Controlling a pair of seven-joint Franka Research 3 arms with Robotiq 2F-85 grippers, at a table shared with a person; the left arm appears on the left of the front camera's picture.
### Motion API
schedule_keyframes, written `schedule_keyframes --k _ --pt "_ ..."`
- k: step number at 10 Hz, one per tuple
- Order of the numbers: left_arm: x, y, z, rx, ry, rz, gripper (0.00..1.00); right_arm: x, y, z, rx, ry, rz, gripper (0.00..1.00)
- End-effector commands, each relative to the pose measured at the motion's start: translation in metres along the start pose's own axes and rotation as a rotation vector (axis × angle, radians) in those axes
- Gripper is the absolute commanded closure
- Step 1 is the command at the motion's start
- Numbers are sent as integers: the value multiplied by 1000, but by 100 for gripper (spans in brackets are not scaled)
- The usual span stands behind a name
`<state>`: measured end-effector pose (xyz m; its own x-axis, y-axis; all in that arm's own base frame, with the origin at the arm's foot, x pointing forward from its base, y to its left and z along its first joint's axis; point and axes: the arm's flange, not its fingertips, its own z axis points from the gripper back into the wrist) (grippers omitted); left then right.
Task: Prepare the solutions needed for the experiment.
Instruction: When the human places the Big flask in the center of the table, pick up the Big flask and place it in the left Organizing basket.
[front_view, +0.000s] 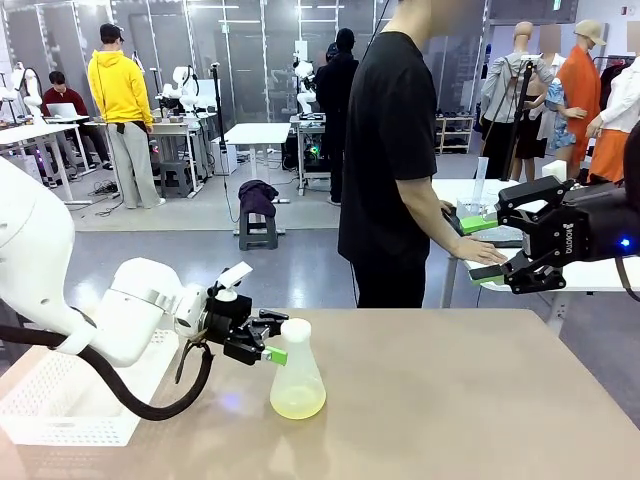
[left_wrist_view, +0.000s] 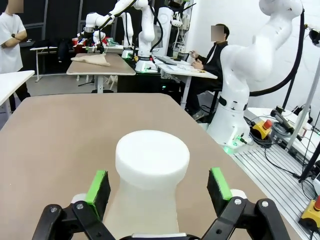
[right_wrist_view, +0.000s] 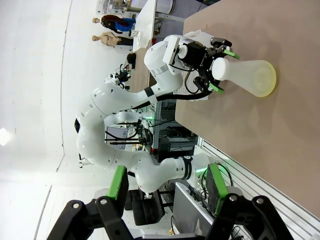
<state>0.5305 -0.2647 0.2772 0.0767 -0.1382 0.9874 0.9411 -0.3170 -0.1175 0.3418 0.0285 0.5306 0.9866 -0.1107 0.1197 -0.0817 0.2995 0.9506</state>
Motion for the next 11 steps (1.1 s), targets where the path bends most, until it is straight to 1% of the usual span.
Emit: schedule_keyframes --k 1,2,6,8,9,10,11 --pt "0 12 -5 -50 -13 34 0 1 2 -1 19 -5 9 21" --pt "-1 14 -10 -63 -18 39 0 1 2 -1 19 -5 9 21" --pt "-5 22 -23 -43 -25 23 0 1 2 -1 19 -5 9 21" --pt "-8 23 -25 -56 1 37 0 1 2 -1 19 -5 9 21" --pt "-7 25 -27 -58 -5 42 17 1 2 -1 19 -5 9 21" --pt "-7 25 -28 -64 -11 48 17 1 2 -1 19 -5 9 21" --pt "-5 27 -29 -58 -15 54 35 1 2 -1 19 -5 9 21"
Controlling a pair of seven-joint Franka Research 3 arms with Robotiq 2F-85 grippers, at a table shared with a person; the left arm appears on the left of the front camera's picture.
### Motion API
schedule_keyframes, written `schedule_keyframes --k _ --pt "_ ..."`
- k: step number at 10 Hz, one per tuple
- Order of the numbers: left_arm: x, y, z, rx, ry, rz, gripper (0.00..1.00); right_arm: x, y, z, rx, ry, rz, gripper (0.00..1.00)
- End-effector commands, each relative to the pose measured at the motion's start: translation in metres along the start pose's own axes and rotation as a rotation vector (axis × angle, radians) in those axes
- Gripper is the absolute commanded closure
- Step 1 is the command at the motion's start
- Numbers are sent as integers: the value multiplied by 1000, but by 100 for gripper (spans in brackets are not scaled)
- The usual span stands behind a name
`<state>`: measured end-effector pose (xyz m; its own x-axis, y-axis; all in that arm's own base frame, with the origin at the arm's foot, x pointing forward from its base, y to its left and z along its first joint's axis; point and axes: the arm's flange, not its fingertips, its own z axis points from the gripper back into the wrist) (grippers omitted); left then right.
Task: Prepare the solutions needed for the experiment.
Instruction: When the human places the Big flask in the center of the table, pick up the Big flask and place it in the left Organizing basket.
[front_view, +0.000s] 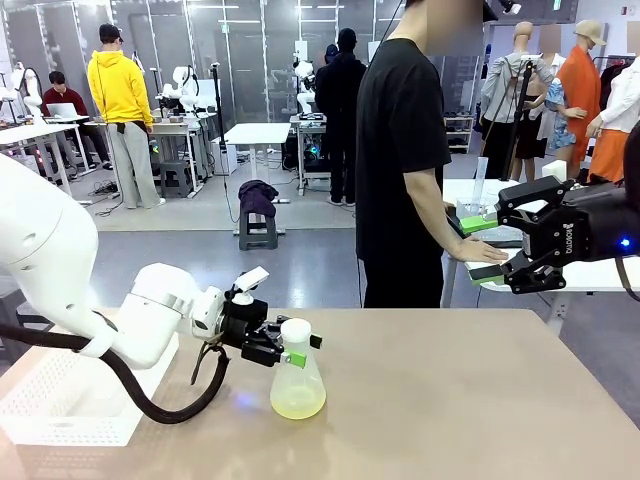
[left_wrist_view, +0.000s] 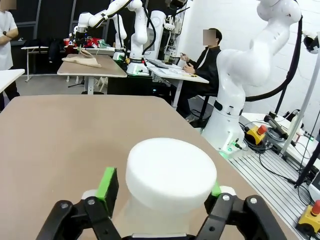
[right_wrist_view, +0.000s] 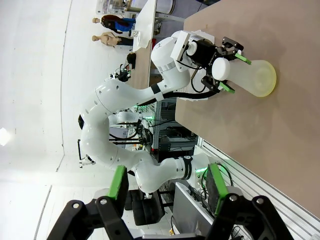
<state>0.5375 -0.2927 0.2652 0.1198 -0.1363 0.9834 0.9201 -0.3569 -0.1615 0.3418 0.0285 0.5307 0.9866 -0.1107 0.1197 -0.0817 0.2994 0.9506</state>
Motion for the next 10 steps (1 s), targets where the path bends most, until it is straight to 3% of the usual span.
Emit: schedule_keyframes --k 1,2,3,4,5,6,7,8,10 --pt "2 11 -3 -11 3 18 23 1 2 -1 19 -5 9 21" --pt "3 12 -3 -6 0 21 53 1 2 -1 19 -5 9 21" --pt "2 12 -2 -3 -3 24 41 1 2 -1 19 -5 9 21" --pt "4 13 -3 2 -4 25 71 1 2 -1 19 -5 9 21" --pt "4 13 -2 8 -5 26 59 1 2 -1 19 -5 9 21" --pt "3 12 -2 8 -4 25 89 1 2 -1 19 -5 9 21" --pt "3 12 0 13 -5 22 77 1 2 -1 19 -5 9 21" --pt "3 11 1 19 -3 18 100 1 2 -1 19 -5 9 21" --pt "6 10 1 33 -6 7 89 1 2 -1 19 -5 9 21"
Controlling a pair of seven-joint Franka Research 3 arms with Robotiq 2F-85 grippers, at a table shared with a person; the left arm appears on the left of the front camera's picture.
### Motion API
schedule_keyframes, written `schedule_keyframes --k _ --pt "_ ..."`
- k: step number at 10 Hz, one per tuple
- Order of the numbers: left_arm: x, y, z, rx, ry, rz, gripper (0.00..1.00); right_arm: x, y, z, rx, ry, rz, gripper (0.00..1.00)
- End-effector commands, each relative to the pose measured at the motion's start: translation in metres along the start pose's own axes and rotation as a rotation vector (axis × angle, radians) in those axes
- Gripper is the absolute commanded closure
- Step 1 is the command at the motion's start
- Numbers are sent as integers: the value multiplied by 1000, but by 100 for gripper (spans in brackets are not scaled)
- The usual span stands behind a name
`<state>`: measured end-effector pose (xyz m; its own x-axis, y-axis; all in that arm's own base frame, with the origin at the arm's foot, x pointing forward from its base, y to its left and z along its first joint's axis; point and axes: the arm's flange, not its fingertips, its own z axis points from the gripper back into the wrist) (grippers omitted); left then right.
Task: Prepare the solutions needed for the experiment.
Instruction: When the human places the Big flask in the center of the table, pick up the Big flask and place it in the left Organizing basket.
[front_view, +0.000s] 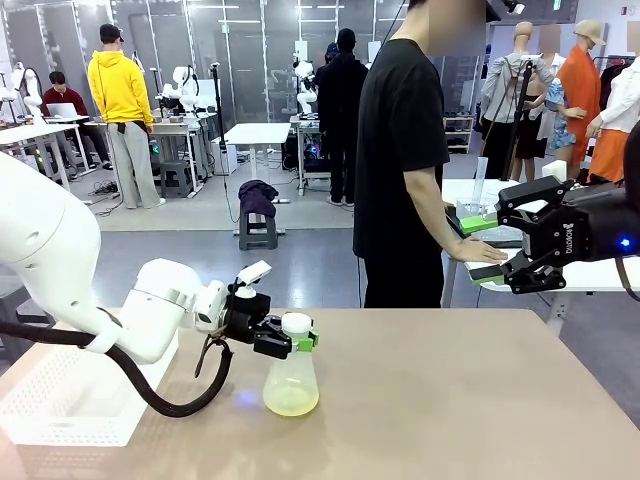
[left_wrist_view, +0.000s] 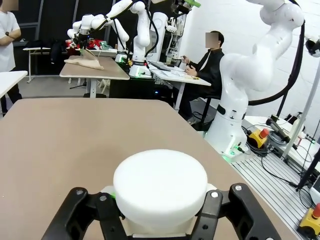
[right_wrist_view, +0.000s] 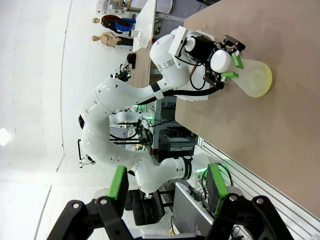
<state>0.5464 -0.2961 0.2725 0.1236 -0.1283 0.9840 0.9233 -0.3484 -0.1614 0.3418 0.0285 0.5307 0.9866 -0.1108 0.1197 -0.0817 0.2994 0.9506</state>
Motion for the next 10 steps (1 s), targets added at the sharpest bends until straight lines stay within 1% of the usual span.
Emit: schedule_keyframes --k 1,3,5,6,7,8,9,10 --pt "3 0 1 35 10 -7 89 1 2 -1 19 -5 9 21" --pt "30 -8 10 43 12 -47 89 1 2 -1 19 -5 9 21" --pt "68 -19 25 8 57 -53 89 1 2 -1 19 -5 9 21" --pt "85 -25 30 -5 51 -60 89 1 2 -1 19 -5 9 21" --pt "104 -32 43 25 58 -91 89 1 2 -1 19 -5 9 21" --pt "126 -41 63 47 38 -117 89 1 2 -1 19 -5 9 21" --pt "148 -52 92 88 63 -147 89 1 2 -1 19 -5 9 21" --pt "166 -64 119 118 58 -165 89 1 2 -1 19 -5 9 21"
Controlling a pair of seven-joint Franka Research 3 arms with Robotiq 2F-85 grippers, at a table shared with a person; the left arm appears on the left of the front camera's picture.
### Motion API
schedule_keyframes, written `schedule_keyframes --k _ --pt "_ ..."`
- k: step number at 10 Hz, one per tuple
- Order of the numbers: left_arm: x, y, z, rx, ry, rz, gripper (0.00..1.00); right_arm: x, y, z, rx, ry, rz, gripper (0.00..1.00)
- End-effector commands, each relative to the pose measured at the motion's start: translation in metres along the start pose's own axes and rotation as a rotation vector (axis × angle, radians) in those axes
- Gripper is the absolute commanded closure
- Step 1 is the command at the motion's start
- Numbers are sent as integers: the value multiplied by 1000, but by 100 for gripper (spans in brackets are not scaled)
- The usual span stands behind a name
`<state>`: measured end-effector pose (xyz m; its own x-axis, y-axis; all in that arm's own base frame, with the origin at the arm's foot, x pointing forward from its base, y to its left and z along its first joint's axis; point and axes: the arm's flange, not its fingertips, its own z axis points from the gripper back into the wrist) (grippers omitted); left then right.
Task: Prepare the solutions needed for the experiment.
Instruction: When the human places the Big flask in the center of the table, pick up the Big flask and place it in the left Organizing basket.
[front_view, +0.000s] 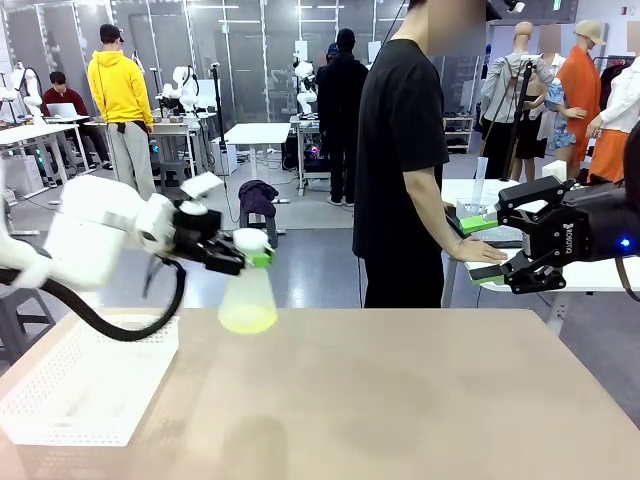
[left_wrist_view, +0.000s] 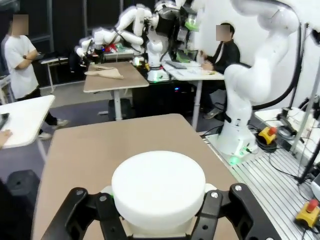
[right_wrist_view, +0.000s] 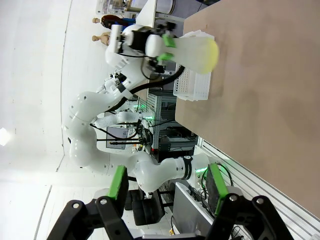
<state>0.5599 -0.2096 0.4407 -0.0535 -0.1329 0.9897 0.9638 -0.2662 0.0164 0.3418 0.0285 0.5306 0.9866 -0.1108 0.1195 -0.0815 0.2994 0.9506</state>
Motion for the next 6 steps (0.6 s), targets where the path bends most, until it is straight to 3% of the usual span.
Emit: schedule_keyframes --k 1,4,6 --pt "27 -23 56 55 -3 -25 89 1 2 0 19 -5 9 21" --pt "50 -59 164 261 9 -93 89 1 2 0 19 -5 9 21" --pt "43 -84 229 391 -10 -102 89 1 2 0 19 -5 9 21"
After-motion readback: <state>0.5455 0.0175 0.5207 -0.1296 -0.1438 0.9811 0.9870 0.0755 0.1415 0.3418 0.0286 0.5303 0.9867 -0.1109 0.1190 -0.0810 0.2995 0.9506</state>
